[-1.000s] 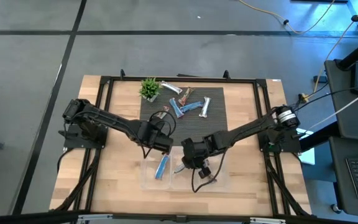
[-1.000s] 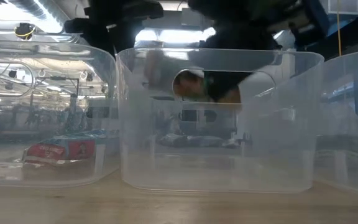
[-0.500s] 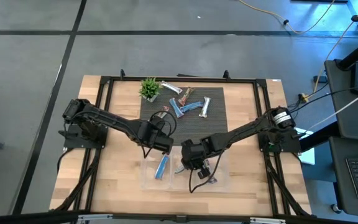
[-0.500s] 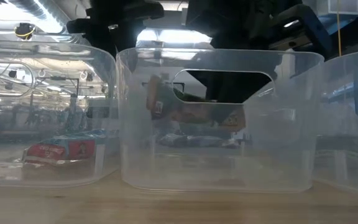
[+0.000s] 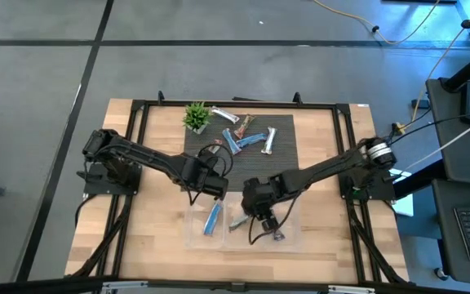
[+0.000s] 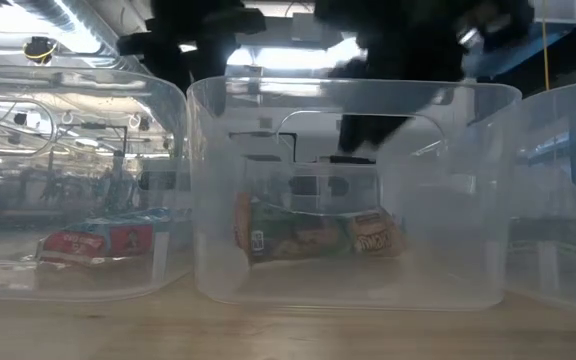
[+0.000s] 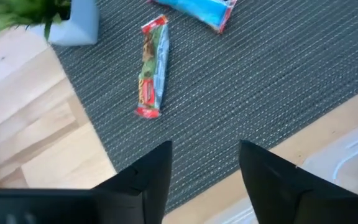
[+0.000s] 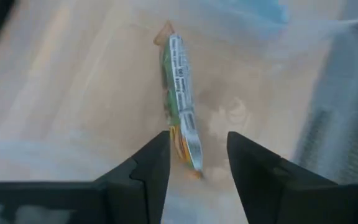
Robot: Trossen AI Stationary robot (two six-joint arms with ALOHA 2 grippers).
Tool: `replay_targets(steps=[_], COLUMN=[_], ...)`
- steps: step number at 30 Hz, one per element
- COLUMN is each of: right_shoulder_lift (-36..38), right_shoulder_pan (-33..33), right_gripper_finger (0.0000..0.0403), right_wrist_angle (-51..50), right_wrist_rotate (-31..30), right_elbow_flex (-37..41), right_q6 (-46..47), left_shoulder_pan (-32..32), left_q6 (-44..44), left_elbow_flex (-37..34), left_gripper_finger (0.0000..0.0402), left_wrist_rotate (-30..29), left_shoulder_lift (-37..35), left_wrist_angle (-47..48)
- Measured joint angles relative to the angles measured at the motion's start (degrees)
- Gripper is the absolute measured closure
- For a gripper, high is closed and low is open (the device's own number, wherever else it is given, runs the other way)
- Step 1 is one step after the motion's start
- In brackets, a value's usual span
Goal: Pick and place Granola Bars by type
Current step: Put the red granola bar into the left transparent bin
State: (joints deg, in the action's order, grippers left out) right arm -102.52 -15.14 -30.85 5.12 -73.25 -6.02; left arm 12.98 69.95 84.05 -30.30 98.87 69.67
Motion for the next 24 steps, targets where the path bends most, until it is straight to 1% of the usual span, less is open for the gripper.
replay_targets(steps=[6,10,13,15,18,22,24], right_shoulder_lift=[12.99,23.39,31.1,35.99,42.29,47.99,49.72], right_shoulder_pan=[2.83,4.75,5.73,6.01,6.04,6.08,6.14], right_gripper_finger=[0.0244,0.0243,0.0242,0.0241,0.0241,0.0241,0.0241], right_wrist_angle=[-7.31,-9.31,-10.8,-11.37,-11.31,-10.93,-10.71], right_wrist_rotate=[0.95,0.56,-1.08,-3.87,-8.68,-13.96,-14.69], right_elbow_flex=[0.26,3.56,6.44,8.64,11.64,14.49,15.7], right_q6=[0.06,2.64,5.22,6.85,8.8,10.45,10.44], left_shoulder_pan=[-4.41,-7.94,-9.87,-11.11,-13.73,-17.71,-19.42], left_q6=[-9.01,-14.04,-15.6,-16.56,-15.34,-15.1,-15.49], left_elbow_flex=[0.0,0.0,0.0,0.0,-0.89,-4.11,-6.67], left_gripper_finger=[0.0157,0.013,0.0124,0.0123,0.0125,0.0129,0.0132], left_wrist_rotate=[1.75,3.93,4.37,4.34,4.41,4.8,5.91], left_shoulder_lift=[0.0,0.02,0.02,0.02,0.02,0.02,0.02], left_wrist_angle=[-8.8,-12.08,-12.29,-12.08,-12.13,-12.86,-15.88])
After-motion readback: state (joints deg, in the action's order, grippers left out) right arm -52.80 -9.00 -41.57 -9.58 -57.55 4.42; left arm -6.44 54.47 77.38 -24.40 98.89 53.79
